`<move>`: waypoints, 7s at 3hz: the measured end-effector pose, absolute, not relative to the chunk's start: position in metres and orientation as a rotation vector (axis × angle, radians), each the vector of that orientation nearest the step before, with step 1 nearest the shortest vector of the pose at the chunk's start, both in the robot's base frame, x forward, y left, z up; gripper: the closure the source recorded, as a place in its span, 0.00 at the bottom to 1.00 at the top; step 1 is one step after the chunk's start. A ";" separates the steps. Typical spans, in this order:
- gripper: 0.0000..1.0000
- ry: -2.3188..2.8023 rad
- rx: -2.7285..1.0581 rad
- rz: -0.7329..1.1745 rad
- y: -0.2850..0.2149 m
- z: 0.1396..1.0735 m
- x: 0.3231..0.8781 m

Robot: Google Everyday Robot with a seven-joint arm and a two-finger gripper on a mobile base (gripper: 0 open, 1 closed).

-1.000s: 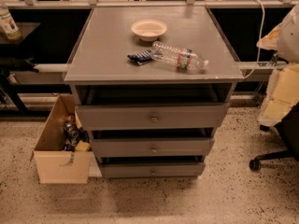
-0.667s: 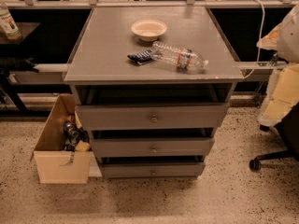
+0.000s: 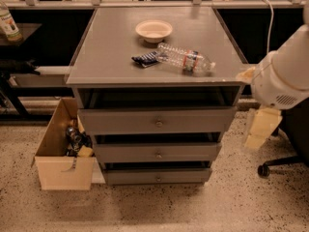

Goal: Open middle drawer

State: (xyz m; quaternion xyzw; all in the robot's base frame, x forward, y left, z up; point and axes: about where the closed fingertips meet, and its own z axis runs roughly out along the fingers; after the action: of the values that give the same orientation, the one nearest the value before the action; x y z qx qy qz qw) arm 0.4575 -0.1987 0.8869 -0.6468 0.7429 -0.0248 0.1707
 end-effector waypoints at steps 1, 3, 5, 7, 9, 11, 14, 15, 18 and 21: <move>0.00 2.065 -1.877 -0.001 -0.181 0.825 0.471; 0.00 2.039 -1.911 0.057 -0.176 0.786 0.475; 0.00 2.000 -1.976 0.146 -0.168 0.709 0.475; 0.00 1.964 -2.059 0.088 -0.158 0.641 0.489; 0.00 1.871 -2.022 0.166 -0.131 0.568 0.516; 0.00 1.840 -1.956 0.309 -0.109 0.518 0.523; 0.00 1.744 -1.937 0.288 -0.116 0.470 0.540; 0.00 1.683 -1.953 0.176 -0.115 0.435 0.574; 0.00 1.694 -1.955 0.185 -0.119 0.409 0.603; 0.30 1.689 -2.022 0.265 -0.110 0.388 0.605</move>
Offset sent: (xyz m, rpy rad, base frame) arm 0.0104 0.0150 -0.0532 0.0296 0.0215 0.0461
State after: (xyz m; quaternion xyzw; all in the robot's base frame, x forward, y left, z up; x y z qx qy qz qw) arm 0.6050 -0.1104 0.3875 -0.7405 0.6185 0.0970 0.2444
